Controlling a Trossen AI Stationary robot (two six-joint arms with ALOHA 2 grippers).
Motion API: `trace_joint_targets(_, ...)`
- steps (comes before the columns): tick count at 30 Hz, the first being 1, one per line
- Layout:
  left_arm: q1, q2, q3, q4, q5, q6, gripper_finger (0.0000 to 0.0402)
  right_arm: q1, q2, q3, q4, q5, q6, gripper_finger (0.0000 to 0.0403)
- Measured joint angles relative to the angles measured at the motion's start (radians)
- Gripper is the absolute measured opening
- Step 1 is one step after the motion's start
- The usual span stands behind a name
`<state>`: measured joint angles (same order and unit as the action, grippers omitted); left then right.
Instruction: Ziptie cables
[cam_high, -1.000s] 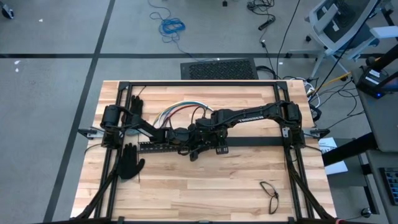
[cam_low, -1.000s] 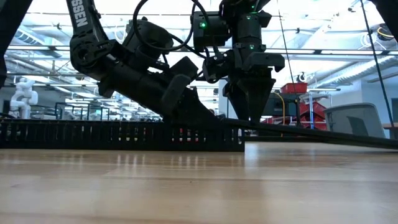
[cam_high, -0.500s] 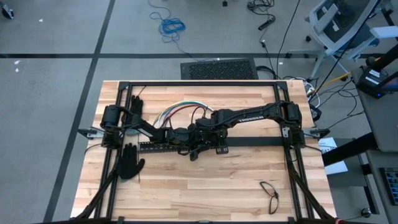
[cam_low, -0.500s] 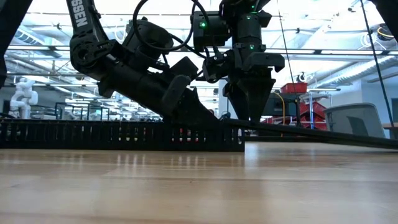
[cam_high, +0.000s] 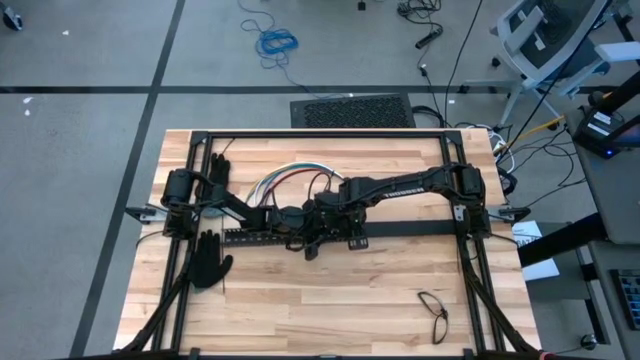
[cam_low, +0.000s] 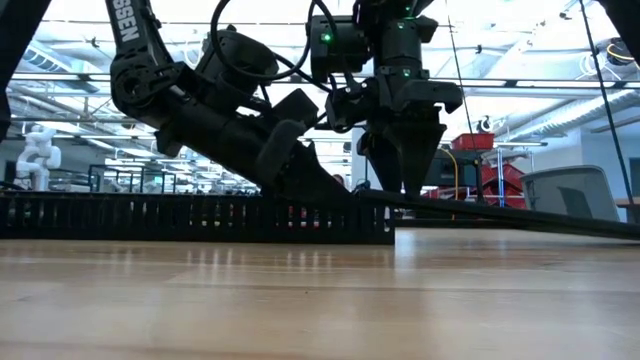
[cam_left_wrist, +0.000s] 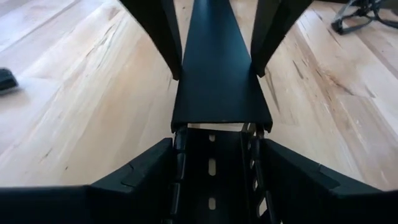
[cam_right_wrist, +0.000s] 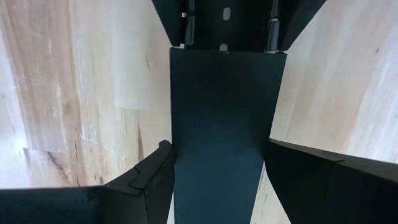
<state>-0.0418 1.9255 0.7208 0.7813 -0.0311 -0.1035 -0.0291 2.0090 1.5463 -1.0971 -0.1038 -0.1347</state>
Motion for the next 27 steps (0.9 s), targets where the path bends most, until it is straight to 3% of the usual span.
trace_joint_targets(7, -0.001, 0.0, 0.0, -0.001, 0.005, 0.065, 0.0234, 0.013, 0.0, 0.0, 0.003, -0.002, -0.017, 0.0213)
trace_joint_targets(27, 0.0, 0.0, 0.0, 0.015, 0.004, 0.059, 0.0234, 0.02, 0.0, -0.001, 0.033, 0.007, 0.036, 0.0213)
